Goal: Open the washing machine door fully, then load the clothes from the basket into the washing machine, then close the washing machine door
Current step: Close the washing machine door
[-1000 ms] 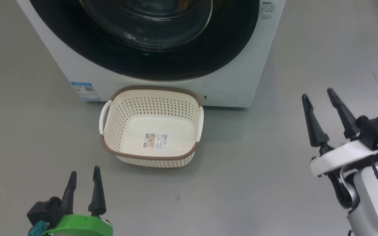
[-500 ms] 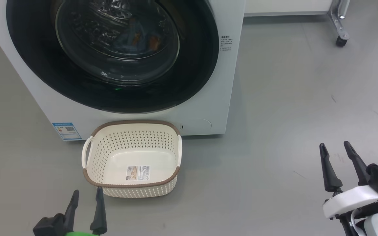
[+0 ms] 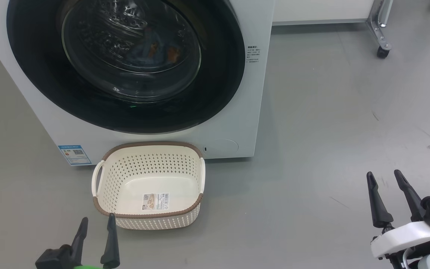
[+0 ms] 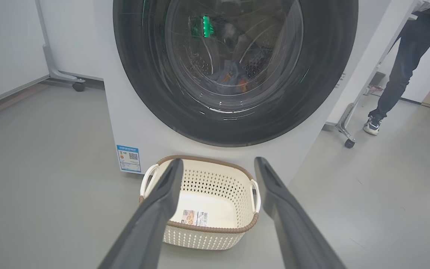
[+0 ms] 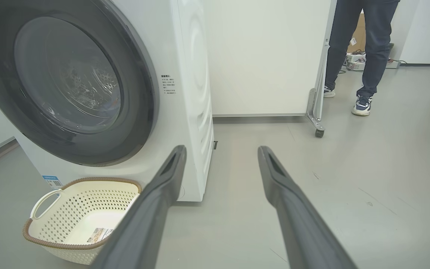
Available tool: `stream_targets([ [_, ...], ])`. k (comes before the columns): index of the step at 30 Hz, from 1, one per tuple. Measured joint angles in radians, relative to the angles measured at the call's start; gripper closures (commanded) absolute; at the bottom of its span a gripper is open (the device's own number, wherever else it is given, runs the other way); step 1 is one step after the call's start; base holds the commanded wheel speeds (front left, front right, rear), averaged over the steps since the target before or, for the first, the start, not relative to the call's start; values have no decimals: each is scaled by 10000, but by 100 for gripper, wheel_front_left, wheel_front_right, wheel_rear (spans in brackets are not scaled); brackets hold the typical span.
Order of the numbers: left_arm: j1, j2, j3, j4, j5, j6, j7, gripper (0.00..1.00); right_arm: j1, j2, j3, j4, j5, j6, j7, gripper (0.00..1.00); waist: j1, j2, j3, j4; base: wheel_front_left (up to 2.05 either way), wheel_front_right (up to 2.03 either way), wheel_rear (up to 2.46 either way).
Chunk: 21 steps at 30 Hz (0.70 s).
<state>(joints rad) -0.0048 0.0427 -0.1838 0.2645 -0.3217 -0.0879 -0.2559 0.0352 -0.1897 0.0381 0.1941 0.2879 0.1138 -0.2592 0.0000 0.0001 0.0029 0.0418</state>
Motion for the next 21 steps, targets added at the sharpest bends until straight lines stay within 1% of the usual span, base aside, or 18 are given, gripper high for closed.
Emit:
stream_targets([
  [13,23,-6,203,-52,150,-67,0,0,46,113,-121,-115,-253,17,0,0,0,0,43,133,0,0,0],
  [21,23,-10,307,-94,224,-77,0,0,186,305,-121,-113,-332,96,0,0,0,0,67,162,0,0,0],
])
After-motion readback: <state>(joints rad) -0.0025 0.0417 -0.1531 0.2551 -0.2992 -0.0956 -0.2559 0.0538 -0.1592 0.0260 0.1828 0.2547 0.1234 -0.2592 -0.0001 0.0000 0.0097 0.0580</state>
